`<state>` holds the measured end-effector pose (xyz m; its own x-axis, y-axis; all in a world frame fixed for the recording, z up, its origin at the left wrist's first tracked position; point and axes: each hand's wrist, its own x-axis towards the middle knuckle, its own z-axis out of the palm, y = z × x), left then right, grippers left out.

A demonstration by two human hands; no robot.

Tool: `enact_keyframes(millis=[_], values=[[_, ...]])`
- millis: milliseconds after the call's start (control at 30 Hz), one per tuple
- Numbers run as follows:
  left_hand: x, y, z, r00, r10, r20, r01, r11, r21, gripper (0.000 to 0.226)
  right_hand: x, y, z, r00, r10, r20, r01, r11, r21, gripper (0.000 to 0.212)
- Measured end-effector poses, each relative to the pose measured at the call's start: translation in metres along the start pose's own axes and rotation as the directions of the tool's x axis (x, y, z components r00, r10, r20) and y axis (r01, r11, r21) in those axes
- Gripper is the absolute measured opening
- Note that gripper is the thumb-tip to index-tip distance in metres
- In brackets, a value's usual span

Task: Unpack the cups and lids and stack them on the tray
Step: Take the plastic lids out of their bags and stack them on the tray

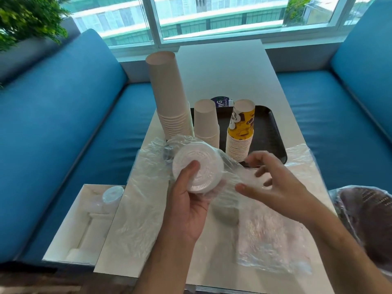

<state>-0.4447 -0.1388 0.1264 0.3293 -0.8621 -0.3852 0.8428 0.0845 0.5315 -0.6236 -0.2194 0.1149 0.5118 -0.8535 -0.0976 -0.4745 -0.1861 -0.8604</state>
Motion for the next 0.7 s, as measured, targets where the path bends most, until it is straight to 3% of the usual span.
enact_keyframes(millis=[100, 167, 233, 333, 433, 500, 600, 700], values=[[-0.001, -0.003, -0.002, 1.000, -0.023, 0.016, 0.023, 1.000, -0.001, 0.071, 0.002, -0.017, 0.016, 0.997, -0.025, 0.072, 0.022, 0.999, 0.037, 0.081], [-0.001, -0.003, -0.005, 0.999, -0.024, 0.038, 0.024, 1.000, -0.019, 0.072, 0.005, -0.023, 0.021, 0.984, -0.032, 0.176, -0.011, 0.971, 0.238, 0.063], [0.000, -0.003, -0.007, 0.999, -0.008, 0.035, 0.009, 1.000, -0.029, 0.067, 0.007, -0.027, 0.023, 0.980, -0.054, 0.192, -0.023, 0.925, 0.380, 0.041], [0.001, -0.002, -0.010, 0.999, 0.014, 0.029, -0.013, 0.999, -0.029, 0.061, 0.005, -0.030, 0.029, 0.977, -0.099, 0.191, 0.015, 0.917, 0.398, 0.023], [0.000, -0.002, -0.013, 0.996, 0.026, 0.083, -0.019, 0.996, -0.087, 0.081, 0.004, -0.031, 0.033, 0.982, -0.112, 0.150, 0.047, 0.923, 0.382, 0.013], [0.000, -0.003, -0.016, 0.993, 0.038, 0.109, -0.025, 0.993, -0.114, 0.089, 0.003, -0.034, 0.033, 0.989, -0.101, 0.107, 0.055, 0.928, 0.367, 0.013], [0.001, -0.002, -0.017, 0.986, 0.074, 0.152, -0.055, 0.991, -0.124, 0.086, 0.003, -0.032, 0.034, 0.995, -0.076, 0.060, 0.055, 0.952, 0.302, 0.034], [-0.001, 0.000, -0.014, 0.987, 0.085, 0.139, -0.072, 0.992, -0.102, 0.079, 0.000, -0.029, 0.034, 0.998, -0.027, 0.055, 0.008, 0.948, 0.318, 0.042]])
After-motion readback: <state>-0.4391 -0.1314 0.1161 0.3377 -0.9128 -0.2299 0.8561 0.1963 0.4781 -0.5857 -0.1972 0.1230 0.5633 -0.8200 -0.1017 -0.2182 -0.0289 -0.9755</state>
